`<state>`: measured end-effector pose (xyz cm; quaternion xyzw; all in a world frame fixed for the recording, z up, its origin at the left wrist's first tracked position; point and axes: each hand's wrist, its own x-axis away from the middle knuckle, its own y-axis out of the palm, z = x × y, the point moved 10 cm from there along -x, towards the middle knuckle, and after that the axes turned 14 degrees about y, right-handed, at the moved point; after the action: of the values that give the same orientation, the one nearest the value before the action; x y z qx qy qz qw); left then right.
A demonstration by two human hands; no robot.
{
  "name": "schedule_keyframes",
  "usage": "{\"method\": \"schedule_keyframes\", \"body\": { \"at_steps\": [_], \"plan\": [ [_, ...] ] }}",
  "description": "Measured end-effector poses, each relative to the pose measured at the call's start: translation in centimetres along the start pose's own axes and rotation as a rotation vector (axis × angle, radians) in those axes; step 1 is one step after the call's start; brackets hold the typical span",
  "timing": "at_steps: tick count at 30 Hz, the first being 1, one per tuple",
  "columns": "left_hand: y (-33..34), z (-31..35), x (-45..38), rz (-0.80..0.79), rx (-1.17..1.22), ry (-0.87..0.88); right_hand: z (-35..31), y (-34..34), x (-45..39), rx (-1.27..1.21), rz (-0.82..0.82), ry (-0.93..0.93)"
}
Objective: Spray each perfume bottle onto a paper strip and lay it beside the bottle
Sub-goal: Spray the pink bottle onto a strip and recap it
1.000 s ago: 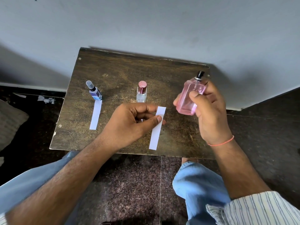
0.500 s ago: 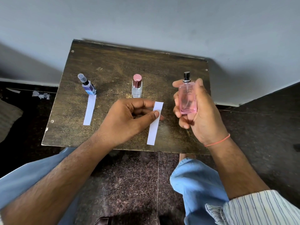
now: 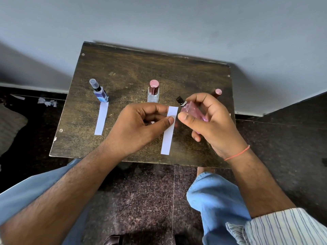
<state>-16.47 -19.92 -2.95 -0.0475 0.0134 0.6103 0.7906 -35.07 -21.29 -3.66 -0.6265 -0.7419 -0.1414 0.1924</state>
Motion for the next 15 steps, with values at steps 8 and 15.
{"method": "schedule_keyframes", "body": {
  "at_steps": [8,15],
  "plan": [
    [-0.27,0.35,0.04,0.025,0.012,-0.006,-0.23,-0.33,-0.10,0.061,0.065,-0.040],
    [-0.52,0.13,0.10,0.053,0.021,-0.036,-0.13,-0.91,-0.17,0.061,0.089,-0.036]
  ]
}}
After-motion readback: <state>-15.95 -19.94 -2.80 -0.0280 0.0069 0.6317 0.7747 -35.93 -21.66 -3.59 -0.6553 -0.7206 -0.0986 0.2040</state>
